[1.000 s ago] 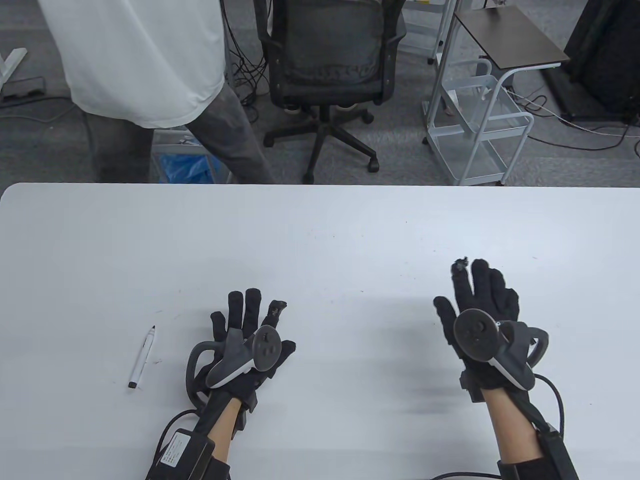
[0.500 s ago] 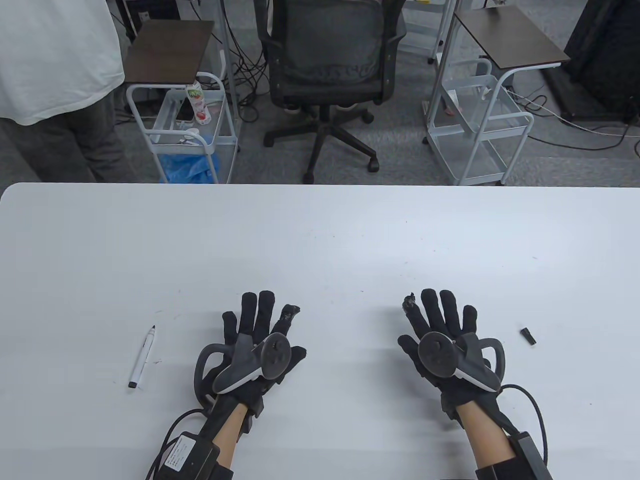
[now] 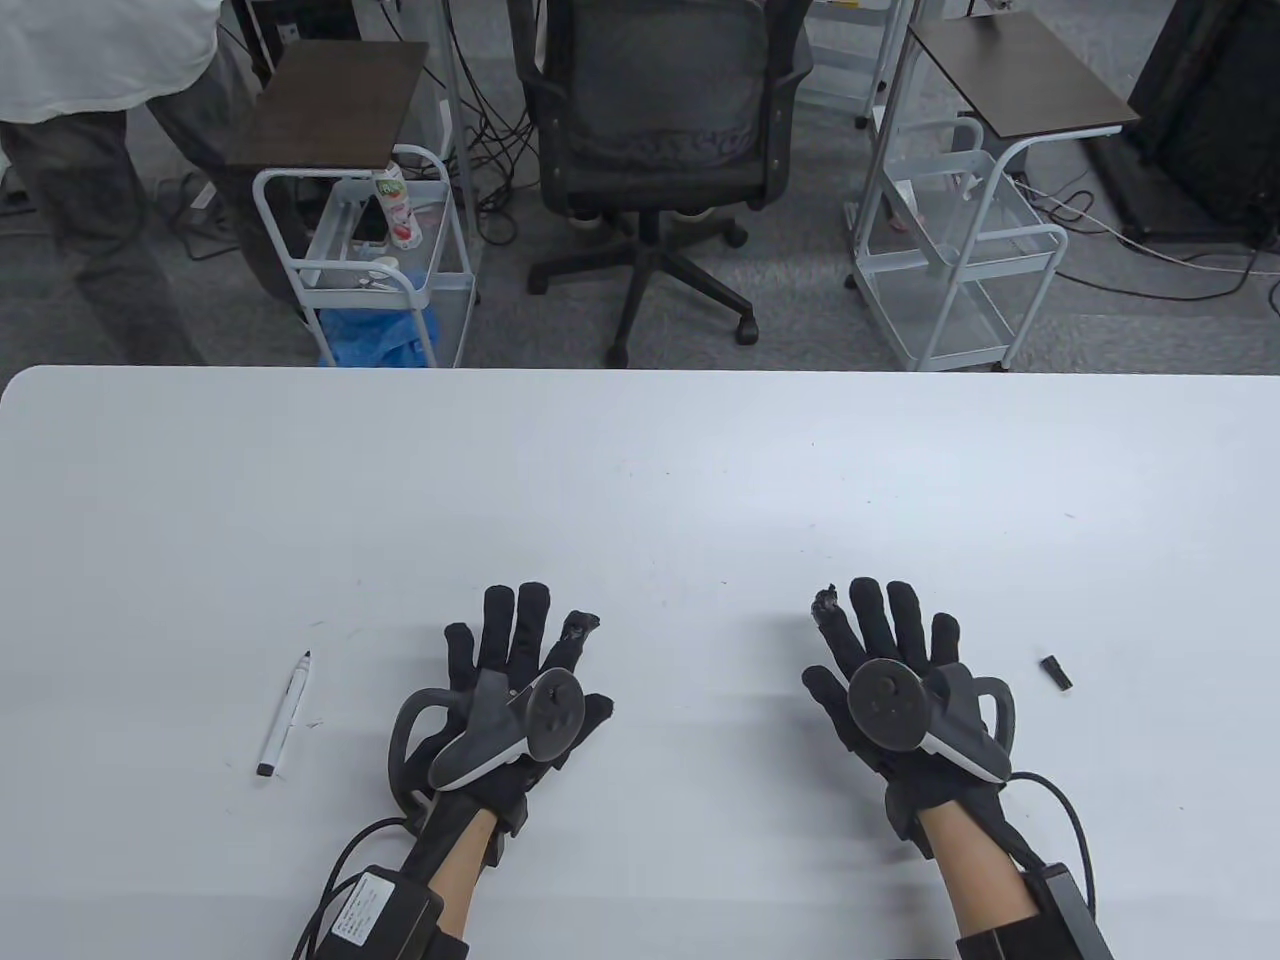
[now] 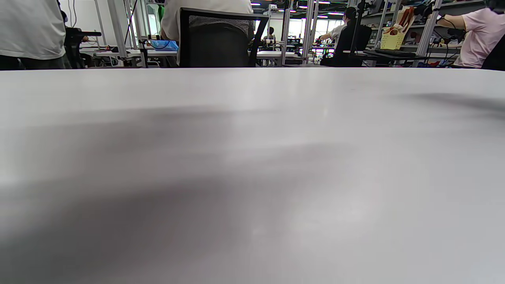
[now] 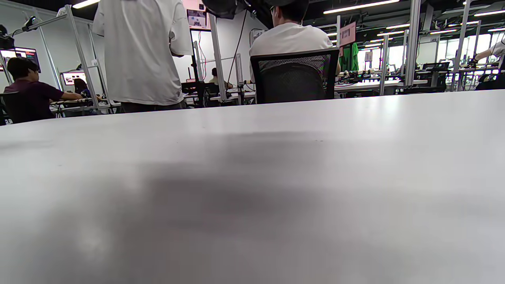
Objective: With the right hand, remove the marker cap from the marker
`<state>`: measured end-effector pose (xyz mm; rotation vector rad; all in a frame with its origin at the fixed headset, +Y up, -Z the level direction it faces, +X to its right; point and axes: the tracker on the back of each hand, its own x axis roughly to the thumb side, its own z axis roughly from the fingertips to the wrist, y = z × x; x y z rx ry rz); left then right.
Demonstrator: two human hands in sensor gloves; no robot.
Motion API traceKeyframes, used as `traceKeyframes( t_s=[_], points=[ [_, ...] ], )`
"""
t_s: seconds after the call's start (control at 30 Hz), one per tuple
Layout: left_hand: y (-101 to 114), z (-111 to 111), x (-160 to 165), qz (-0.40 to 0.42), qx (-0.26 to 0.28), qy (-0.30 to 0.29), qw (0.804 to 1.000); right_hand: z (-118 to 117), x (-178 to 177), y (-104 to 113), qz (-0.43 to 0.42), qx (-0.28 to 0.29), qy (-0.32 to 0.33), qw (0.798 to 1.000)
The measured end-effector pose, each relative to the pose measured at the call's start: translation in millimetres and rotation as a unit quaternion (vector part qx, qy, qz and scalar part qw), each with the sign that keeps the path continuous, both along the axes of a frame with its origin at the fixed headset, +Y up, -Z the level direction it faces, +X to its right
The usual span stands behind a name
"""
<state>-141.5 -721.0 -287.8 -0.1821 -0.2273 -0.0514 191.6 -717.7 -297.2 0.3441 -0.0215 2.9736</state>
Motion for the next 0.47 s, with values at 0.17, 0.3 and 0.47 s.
traceKeyframes(
  t_s=[0.17, 0.3, 0.47],
  points=[
    [1.4, -0.3, -3.0, -0.002, 0.004, 0.006, 1.0, 0.6, 2.8, 1.7, -0.008, 0.001, -0.001, 1.0],
    [2.2, -0.3, -4.7, -0.003, 0.005, 0.01, 1.0, 1.3, 3.7, 2.2, -0.007, -0.002, -0.002, 1.0],
    [3.3, -0.8, -5.6, -0.003, 0.007, 0.013, 1.0, 0.6, 2.9, 1.8, -0.011, -0.002, 0.004, 1.0]
  ],
)
